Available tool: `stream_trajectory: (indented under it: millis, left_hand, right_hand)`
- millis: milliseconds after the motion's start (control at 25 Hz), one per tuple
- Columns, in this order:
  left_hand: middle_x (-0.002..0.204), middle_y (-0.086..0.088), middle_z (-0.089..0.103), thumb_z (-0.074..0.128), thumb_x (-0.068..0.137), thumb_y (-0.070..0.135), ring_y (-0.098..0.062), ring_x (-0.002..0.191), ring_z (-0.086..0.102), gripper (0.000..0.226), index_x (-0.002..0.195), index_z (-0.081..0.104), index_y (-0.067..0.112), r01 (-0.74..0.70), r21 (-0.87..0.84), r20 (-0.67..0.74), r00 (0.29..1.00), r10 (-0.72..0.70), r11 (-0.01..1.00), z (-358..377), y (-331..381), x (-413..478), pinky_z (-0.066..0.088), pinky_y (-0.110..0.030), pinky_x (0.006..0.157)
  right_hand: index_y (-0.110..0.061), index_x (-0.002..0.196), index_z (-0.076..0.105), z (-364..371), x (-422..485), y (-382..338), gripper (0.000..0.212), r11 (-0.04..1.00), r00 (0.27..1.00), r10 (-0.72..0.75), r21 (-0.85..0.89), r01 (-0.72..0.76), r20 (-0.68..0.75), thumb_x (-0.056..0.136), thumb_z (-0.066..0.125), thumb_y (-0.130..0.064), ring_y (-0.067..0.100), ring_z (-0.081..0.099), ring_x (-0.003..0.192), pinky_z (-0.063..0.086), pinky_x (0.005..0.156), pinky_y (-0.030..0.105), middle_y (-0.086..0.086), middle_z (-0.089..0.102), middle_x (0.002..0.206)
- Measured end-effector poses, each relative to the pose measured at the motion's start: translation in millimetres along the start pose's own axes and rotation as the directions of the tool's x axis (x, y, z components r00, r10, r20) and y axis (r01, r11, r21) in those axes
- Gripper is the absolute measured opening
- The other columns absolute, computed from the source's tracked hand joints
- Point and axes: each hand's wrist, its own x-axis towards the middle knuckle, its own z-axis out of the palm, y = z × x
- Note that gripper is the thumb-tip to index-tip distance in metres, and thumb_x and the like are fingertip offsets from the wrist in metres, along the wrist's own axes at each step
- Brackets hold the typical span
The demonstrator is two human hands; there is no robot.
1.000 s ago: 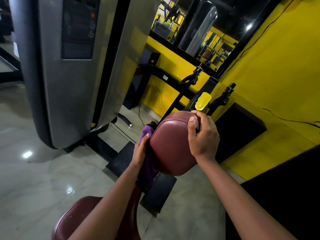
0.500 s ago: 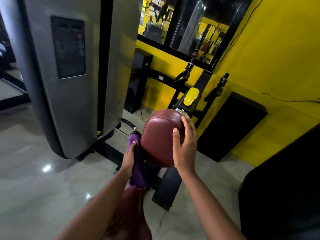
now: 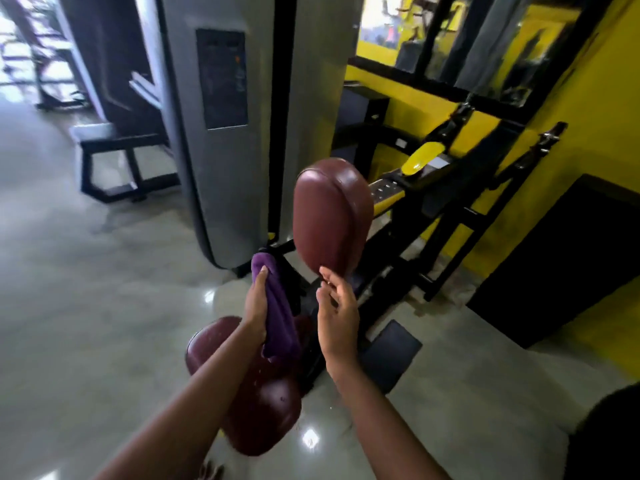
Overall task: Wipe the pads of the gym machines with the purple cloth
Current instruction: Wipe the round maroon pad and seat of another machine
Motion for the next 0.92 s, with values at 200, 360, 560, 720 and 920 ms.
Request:
stream_trajectory:
  millis: [200,360,560,720,920]
  left_hand:
    - [0.104,-0.01,0.068,0.046,0.092,0.051,-0.02,0.087,0.063,0.05,0.115,0.061,0.009,-0.02,-0.08,-0.16,0.987,0.007,0.997,12,-33,-63,0.048,-0.037,0.093]
    - [0.106,-0.003,0.067,0.033,0.097,0.051,-0.014,0.092,0.061,0.048,0.116,0.059,0.015,-0.071,-0.184,-0.175,0.984,0.038,0.98,23,-58,-92,0.046,-0.028,0.093]
    - [0.114,0.002,0.065,0.033,0.098,0.046,-0.013,0.107,0.058,0.044,0.122,0.057,0.018,-0.102,-0.1,-0.323,0.944,0.064,0.99,-19,-95,-85,0.042,-0.025,0.087]
    - [0.13,-0.003,0.055,0.042,0.098,0.034,-0.013,0.113,0.05,0.04,0.132,0.049,0.015,-0.074,-0.027,-0.687,0.726,0.035,0.997,-67,-149,-70,0.036,-0.025,0.093]
    - [0.142,-0.005,0.048,0.041,0.098,0.036,-0.022,0.131,0.043,0.044,0.138,0.043,0.017,0.045,-0.026,-0.796,0.603,-0.048,0.999,-103,-210,-34,0.032,-0.031,0.105]
  right_hand:
    - [-0.021,0.137,0.044,-4,-9,34,0.051,0.97,0.897,0.231,-0.158,-0.184,0.377,0.09,0.056,-0.037,0.014,0.04,0.127,0.03,0.108,0.027,0.006,0.041,0.141]
    - [-0.019,0.133,0.049,9,-26,55,0.068,0.975,0.861,0.224,-0.111,-0.194,0.457,0.073,0.064,-0.049,0.016,0.05,0.121,0.038,0.107,0.031,0.006,0.052,0.133]
    - [-0.023,0.133,0.048,15,-19,100,0.06,0.963,0.774,0.255,-0.219,-0.154,0.579,0.077,0.059,-0.04,0.025,0.051,0.122,0.038,0.106,0.035,0.01,0.053,0.132]
    - [-0.035,0.141,0.035,42,-11,128,0.057,0.88,0.626,0.225,-0.432,0.199,0.746,0.088,0.058,-0.036,0.027,0.04,0.129,0.033,0.104,0.034,0.008,0.034,0.147]
    - [-0.039,0.147,0.01,57,-28,197,0.066,0.681,0.304,0.384,-0.49,0.544,0.872,0.091,0.044,-0.052,0.025,-0.003,0.146,0.004,0.115,0.054,-0.004,-0.004,0.159]
